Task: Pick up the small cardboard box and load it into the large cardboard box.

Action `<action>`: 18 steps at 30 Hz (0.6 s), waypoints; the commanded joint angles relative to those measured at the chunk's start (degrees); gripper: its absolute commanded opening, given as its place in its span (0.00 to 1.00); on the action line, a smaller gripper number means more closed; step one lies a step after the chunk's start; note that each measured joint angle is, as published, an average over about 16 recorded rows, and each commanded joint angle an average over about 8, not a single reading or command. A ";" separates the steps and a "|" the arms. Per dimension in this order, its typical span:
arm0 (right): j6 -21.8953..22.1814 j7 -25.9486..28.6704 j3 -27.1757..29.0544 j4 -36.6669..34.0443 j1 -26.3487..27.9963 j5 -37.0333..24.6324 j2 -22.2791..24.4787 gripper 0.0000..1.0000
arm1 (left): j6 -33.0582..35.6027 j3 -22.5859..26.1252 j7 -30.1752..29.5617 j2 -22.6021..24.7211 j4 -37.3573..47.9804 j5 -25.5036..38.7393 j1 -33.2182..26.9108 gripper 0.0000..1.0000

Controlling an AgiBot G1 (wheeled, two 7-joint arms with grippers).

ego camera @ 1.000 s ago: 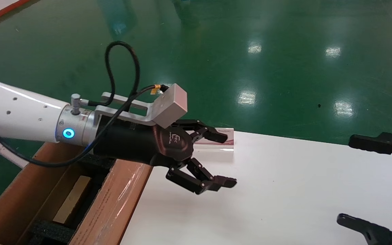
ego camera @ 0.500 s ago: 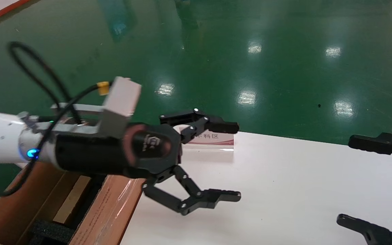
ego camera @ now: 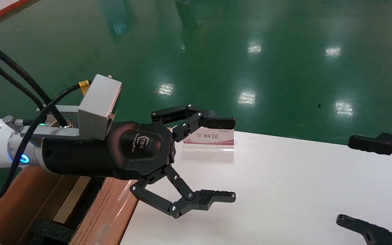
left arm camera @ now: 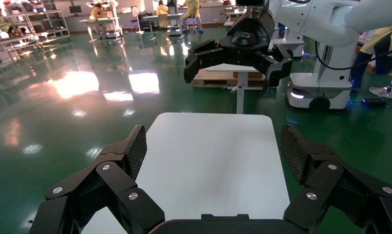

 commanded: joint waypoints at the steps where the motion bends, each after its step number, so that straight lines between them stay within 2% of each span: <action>1: -0.01 0.02 0.04 0.01 -0.01 -0.02 -0.01 1.00 | 0.00 -0.02 0.01 0.00 0.00 -0.01 0.01 1.00; 18: -0.02 0.03 0.07 0.01 -0.03 -0.04 -0.02 1.00 | 0.02 -0.06 0.04 0.01 0.01 -0.05 0.05 1.00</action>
